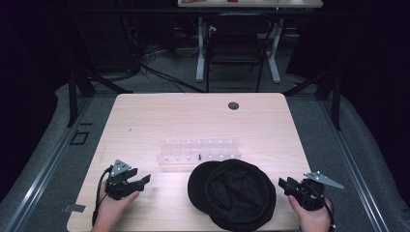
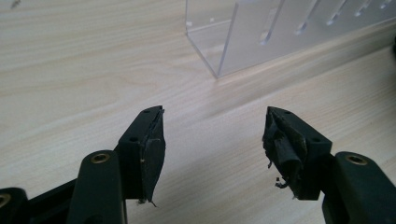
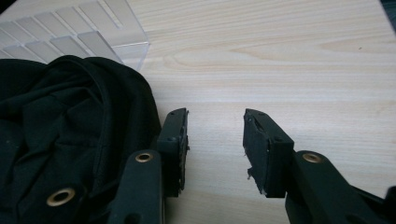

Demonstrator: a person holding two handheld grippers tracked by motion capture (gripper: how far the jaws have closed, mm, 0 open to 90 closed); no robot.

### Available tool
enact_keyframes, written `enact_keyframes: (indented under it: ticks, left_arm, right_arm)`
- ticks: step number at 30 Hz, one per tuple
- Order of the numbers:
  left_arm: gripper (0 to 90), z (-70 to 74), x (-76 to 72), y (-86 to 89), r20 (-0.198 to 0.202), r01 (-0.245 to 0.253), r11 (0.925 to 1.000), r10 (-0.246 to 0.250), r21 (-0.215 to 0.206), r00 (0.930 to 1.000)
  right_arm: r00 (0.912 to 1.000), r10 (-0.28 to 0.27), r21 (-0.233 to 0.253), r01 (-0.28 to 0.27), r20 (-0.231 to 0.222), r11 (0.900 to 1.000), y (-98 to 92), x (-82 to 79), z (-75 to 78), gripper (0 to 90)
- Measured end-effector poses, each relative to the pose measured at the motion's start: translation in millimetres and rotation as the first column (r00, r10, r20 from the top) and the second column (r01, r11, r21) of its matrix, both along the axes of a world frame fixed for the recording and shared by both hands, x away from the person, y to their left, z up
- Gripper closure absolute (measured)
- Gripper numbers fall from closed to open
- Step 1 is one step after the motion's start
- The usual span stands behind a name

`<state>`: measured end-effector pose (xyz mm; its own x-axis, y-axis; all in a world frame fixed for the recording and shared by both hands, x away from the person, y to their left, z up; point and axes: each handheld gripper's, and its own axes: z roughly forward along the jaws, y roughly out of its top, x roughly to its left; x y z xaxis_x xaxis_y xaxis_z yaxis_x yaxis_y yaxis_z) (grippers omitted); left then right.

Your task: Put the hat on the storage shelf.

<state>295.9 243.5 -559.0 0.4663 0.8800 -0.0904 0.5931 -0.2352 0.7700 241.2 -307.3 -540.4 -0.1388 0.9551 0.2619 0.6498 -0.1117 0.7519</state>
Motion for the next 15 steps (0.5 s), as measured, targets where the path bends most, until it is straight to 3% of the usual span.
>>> enact_keyframes:
  ticks: [4, 5, 7, 13, 15]
  left_arm:
    - [42.3, 2.7, -2.2, -2.0, 0.011, 0.008, 1.0, -0.008, -0.002, 0.9999]
    - [43.9, 3.0, -2.9, -3.4, 0.016, 0.009, 0.9999, -0.009, 0.007, 0.9998]
    - [45.4, 3.1, -3.4, -4.8, 0.018, 0.012, 0.9999, -0.012, 0.001, 0.9998]
    - [45.9, 2.6, -3.9, -7.2, 0.01, 0.017, 0.9997, -0.017, 0.015, 0.9998]
    - [45.8, 2.6, -4.4, -8.1, 0.008, 0.016, 0.9998, -0.016, 0.014, 0.9998]
  right_arm:
    - [0.9998, 0.011, -0.032, -0.012, -0.013, 0.999, 1.2, 0.3, 2.2, 57.8]
    - [0.9987, 0.021, -0.073, -0.024, -0.047, 0.997, 2.9, 0.6, 2.9, 58.2]
    - [0.9969, 0.03, -0.091, -0.036, -0.073, 0.995, 4.7, 0.1, 4.2, 59.3]
    - [0.9904, 0.054, -0.104, -0.068, -0.127, 0.992, 11.7, -2.3, 13.2, 64.7]
    - [0.9848, 0.068, -0.078, -0.081, -0.16, 0.994, 12.1, -1.6, 18.9, 65.8]
